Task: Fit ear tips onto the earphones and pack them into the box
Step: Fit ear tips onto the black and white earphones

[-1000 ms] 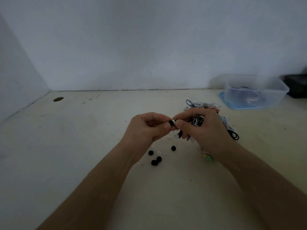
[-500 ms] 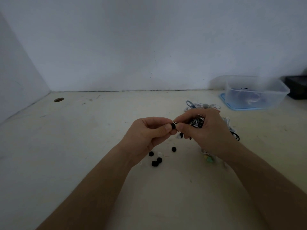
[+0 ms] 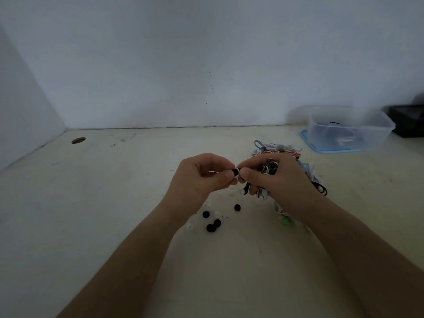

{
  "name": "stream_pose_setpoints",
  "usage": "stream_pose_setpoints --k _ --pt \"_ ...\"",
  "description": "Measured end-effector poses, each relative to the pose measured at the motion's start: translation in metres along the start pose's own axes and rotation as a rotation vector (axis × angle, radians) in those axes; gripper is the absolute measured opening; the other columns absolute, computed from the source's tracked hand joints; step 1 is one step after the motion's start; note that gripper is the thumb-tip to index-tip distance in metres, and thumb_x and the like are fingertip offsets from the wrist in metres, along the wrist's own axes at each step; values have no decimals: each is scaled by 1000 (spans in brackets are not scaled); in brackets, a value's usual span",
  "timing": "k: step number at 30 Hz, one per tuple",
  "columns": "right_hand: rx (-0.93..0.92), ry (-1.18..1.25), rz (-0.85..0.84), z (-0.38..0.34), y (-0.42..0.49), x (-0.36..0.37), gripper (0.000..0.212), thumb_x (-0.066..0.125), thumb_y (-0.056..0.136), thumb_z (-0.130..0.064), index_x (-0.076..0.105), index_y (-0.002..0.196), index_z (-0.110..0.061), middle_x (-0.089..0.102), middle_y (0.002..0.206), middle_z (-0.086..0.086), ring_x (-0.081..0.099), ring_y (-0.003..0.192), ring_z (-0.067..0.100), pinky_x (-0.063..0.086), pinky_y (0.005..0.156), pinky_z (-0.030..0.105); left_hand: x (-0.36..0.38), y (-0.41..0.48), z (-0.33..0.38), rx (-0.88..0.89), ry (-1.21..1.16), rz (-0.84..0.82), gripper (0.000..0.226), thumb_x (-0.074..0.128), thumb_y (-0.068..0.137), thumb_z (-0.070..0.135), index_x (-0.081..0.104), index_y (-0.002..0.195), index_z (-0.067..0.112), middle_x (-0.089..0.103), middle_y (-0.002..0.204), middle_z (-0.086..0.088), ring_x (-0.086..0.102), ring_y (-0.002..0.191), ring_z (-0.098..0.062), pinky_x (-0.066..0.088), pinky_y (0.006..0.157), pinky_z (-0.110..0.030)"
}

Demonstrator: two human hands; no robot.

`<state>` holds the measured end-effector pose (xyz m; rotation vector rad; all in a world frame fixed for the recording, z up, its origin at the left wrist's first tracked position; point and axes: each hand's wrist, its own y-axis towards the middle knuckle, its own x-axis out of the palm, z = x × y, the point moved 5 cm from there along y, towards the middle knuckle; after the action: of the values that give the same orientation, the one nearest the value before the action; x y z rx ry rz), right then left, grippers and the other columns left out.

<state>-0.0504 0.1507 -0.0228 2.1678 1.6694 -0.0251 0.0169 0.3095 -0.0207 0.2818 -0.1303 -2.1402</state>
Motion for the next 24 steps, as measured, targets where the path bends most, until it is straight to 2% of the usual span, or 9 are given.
stream_pose_setpoints --k 3,8,13,18,21,24 --pt "16 45 11 0 0 0 7 70 90 -10 76 94 -11 75 75 4 66 58 21 49 52 17 0 0 0 -4 12 -4 9 69 87 2 70 95 4 75 85 -9 74 79 -23 60 78 -29" --pt "26 83 12 0 0 1 9 70 90 -10 76 96 -9 76 77 6 66 59 21 51 54 18 0 1 -1 -12 -49 -14 9 68 86 2 70 95 5 75 86 -12 73 79 -23 58 75 -26" --pt "31 93 1 0 -1 0 9 69 90 -10 76 95 -9 75 76 6 65 57 17 49 52 18 0 1 -3 -13 -70 -18 11 69 86 1 70 96 4 75 87 -13 73 80 -24 58 76 -27" --pt "55 124 -36 1 0 0 9 69 91 -10 76 94 -8 74 73 7 65 59 23 49 51 20 -1 2 -2 27 -65 -11 12 70 84 -2 72 92 5 75 86 -16 73 82 -27 59 80 -32" --pt "66 166 -38 2 0 1 8 68 90 -7 76 91 -9 73 72 7 62 55 19 51 54 22 1 0 -2 39 -63 3 12 71 82 -3 72 90 6 75 84 -14 73 80 -26 58 77 -29" --pt "92 209 -29 3 -1 2 10 67 90 -5 76 89 -9 73 69 7 60 55 18 49 50 20 2 -1 -3 52 -43 28 14 70 83 -5 72 89 7 76 83 -12 74 80 -27 58 76 -28"
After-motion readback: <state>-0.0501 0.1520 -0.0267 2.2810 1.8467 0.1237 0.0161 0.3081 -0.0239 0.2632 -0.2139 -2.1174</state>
